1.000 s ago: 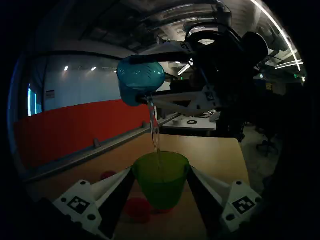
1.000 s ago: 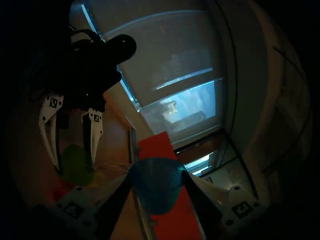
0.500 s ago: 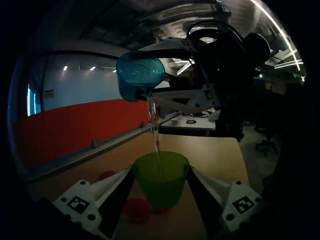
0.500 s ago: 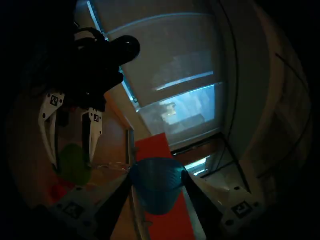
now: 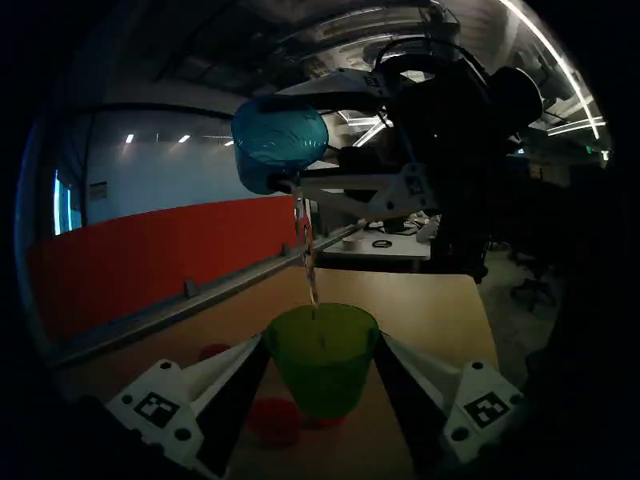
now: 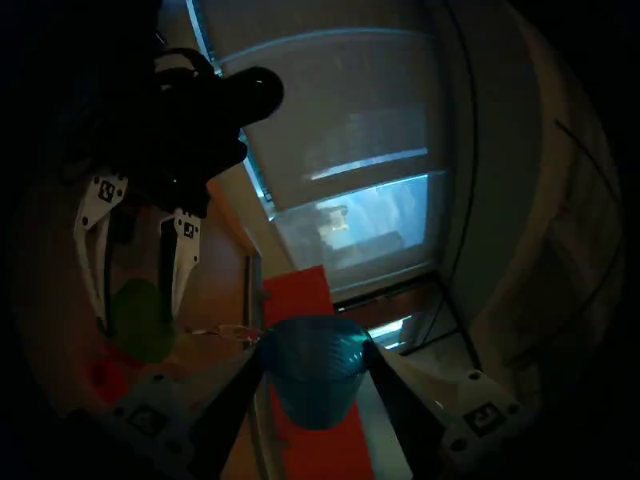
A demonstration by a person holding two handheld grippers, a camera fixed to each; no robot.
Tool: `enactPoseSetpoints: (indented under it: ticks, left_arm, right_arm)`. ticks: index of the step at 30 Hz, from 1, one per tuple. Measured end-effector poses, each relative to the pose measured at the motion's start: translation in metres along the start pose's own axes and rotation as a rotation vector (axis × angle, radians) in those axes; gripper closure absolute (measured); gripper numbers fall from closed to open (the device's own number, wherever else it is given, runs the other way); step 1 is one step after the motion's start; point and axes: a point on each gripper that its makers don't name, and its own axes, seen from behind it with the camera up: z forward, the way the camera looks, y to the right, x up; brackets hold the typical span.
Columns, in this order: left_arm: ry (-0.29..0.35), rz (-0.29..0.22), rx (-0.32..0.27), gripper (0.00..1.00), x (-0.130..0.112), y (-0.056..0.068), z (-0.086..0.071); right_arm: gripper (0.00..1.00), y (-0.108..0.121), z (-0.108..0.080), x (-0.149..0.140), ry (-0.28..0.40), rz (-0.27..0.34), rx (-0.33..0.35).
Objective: Pour water
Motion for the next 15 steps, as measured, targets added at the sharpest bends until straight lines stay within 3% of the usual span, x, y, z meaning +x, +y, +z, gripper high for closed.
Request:
enactPoseSetpoints:
  ticks: [15]
  left_arm:
    - [0.008,0.004,0.004,0.12,0.0031,-0.0017,0.0002]
  right_arm:
    - [0.09,0.0052,0.0005,0.0007,0.005,-0.046,-0.010]
